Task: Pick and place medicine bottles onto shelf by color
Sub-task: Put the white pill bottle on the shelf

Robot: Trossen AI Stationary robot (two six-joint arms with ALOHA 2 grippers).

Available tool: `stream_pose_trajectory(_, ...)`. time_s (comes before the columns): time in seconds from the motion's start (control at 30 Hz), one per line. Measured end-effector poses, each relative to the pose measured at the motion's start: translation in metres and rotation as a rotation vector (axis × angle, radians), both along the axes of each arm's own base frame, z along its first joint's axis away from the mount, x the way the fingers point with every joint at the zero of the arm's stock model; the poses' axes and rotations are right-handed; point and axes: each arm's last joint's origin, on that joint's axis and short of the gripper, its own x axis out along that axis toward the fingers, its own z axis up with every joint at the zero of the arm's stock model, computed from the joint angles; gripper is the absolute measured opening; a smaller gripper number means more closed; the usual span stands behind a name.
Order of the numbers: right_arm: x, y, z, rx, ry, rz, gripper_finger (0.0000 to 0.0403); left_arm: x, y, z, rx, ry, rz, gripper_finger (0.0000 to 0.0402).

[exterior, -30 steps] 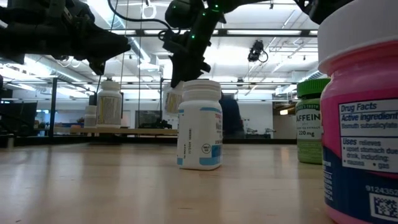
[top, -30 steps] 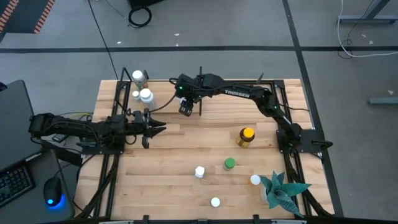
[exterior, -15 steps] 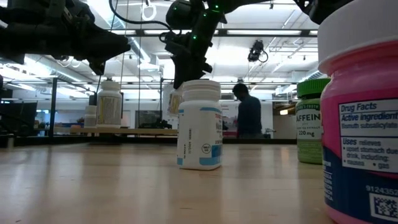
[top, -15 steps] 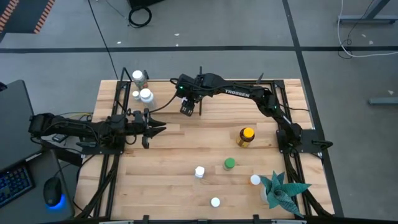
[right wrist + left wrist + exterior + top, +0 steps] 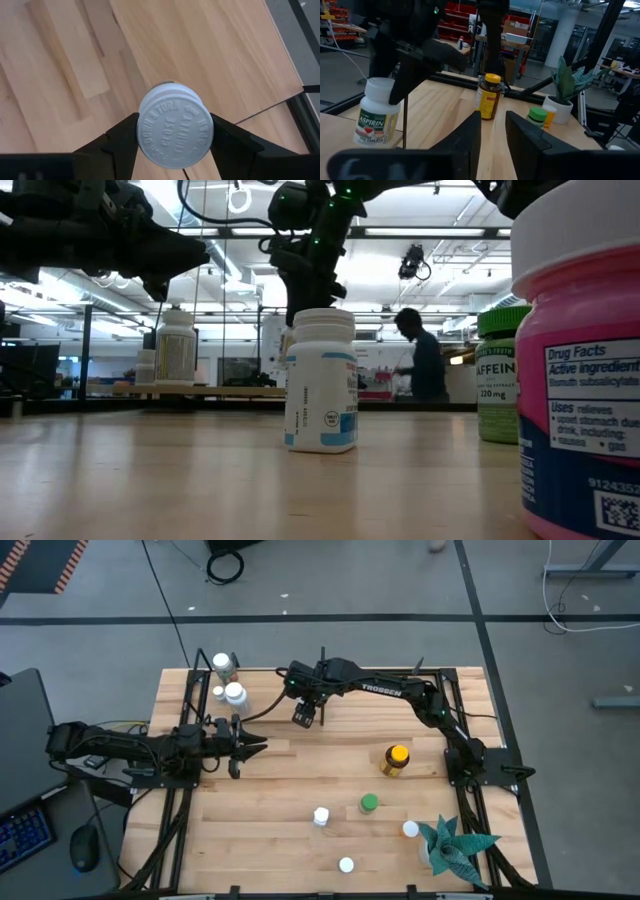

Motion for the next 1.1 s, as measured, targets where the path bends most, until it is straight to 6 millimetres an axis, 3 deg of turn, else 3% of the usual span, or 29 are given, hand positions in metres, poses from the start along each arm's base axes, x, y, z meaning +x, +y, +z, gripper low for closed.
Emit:
stream_pose_trajectory(0.27, 0.0, -0.002, -0.016, 0.012, 0.032, 0.005, 0.0222, 0.0, 0.0, -0.001, 0.0, 0.006, 0.0, 0.0097)
stream_pose_trajectory(1.1, 0.002, -0.018, -0.018, -0.004, -0.033, -0.021, 0.0229, 0.0, 0.0, -0.001, 0.001, 0.006, 0.0, 0.0094)
